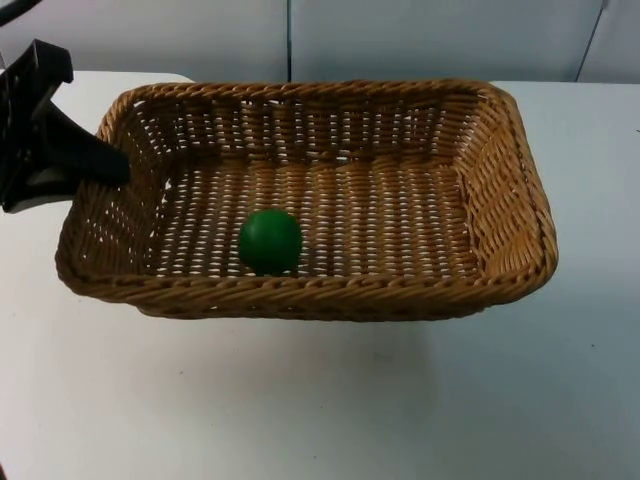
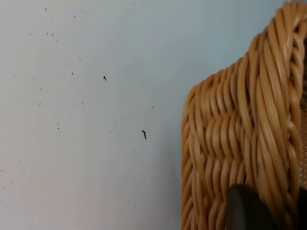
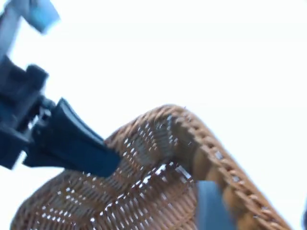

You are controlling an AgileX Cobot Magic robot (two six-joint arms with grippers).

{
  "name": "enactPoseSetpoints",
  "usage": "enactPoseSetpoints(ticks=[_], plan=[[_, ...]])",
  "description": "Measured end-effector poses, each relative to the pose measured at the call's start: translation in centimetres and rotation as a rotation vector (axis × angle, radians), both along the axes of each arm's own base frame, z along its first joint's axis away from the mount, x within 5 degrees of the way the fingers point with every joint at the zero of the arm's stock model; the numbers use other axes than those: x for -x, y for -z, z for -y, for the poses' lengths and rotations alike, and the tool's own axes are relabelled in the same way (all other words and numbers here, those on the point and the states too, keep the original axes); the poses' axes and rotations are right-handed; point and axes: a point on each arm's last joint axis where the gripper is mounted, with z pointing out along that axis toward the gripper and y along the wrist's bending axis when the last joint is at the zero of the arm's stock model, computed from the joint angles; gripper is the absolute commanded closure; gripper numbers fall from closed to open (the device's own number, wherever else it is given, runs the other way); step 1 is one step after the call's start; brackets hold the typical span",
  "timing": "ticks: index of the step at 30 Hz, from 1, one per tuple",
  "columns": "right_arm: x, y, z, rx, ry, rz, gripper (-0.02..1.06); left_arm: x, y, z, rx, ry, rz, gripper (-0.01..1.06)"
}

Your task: Pick up the basket with the left hand and place the ball into the basket with the right hand.

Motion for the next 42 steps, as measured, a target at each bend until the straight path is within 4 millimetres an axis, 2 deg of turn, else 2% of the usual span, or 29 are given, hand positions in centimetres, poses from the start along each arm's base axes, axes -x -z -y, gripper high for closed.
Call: enactPoseSetpoints(ticks=[2,3,7,8,11,13,16,20,27,31,39,42], plan=[[0.6,-2.0,0.8,0.023,0.018,0.024,1.04,0.0,0.0,0.0,-0.007,0.007,0.006,1.05],[0.6,-2.0,0.8,0.023,0.018,0.024,1.05,0.0,0.0,0.0,-0.007,0.007,0.006,1.05],[2.3,-6.5,2.9,0.024,0.098,0.098,1.05,0.1,0.1,0.0,-0.038,0.038,0.032,1.05],[2.3,-6.5,2.9,0.024,0.098,0.098,1.05,0.1,0.1,0.0,-0.038,0.038,0.032,1.05],[4.7,-10.6,4.9,-0.027,0.126,0.17,1.05,0.0,0.3,-0.2,-0.072,0.034,0.035,1.05],[5.4,-11.3,5.3,-0.04,0.13,0.178,1.05,0.0,0.4,-0.3,-0.087,0.023,0.034,1.05],[7.4,-13.5,6.7,-0.071,0.138,0.198,1.05,-0.3,0.8,-0.9,-0.153,-0.031,0.027,1.05],[8.5,-14.2,7.4,-0.062,0.14,0.17,1.05,-1.2,0.7,-1.5,-0.206,-0.065,0.039,1.05],[9.1,-13.6,7.7,-0.022,0.146,0.09,1.05,-3.3,1.1,-1.7,-0.209,-0.07,-0.011,1.05],[9.2,-13.5,7.9,-0.01,0.15,0.068,1.05,-4.3,2.6,-1.9,-0.235,-0.04,-0.084,1.05],[9.3,-13.6,7.9,-0.011,0.154,0.063,1.05,-4.3,4.7,-1.8,-0.237,0.002,-0.159,1.04],[9.3,-13.6,7.9,-0.013,0.156,0.062,1.05,-4.2,4.9,-1.8,-0.233,0.009,-0.167,0.87]])
